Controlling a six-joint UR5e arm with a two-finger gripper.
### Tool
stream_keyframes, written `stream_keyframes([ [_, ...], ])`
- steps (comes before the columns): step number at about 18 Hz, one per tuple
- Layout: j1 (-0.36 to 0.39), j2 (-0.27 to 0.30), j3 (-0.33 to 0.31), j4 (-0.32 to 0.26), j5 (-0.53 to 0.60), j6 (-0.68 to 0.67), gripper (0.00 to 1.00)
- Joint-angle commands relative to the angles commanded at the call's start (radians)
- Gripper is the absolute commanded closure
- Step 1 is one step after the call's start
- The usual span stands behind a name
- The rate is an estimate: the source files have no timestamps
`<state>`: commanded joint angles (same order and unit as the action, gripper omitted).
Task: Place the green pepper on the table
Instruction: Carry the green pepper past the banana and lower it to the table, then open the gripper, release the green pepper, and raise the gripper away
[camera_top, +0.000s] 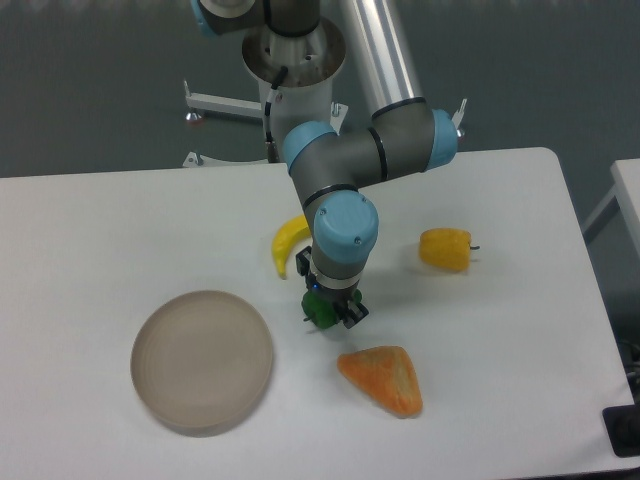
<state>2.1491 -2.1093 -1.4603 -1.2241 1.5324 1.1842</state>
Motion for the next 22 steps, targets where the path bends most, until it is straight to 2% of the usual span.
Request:
stream_keyframes([
  [5, 0.014, 0.044, 0.006, -0.011, -0.005, 0.003, 0.0],
  [11, 0.087, 0.123, 0.029, -0.018, -0.003, 0.017, 0.0],
  [13, 0.11, 0.152, 0.029, -0.02, 0.005, 0.066, 0.0],
  [16, 0.149, 0.198, 0.012, -0.07, 0.014, 0.155, 0.0],
  [18, 0.178, 0.207, 0.008, -0.101, 0.014, 0.204, 0.0],
  [22, 0.196, 0.215, -0.006, -0.109, 0.015, 0.275, 0.0],
])
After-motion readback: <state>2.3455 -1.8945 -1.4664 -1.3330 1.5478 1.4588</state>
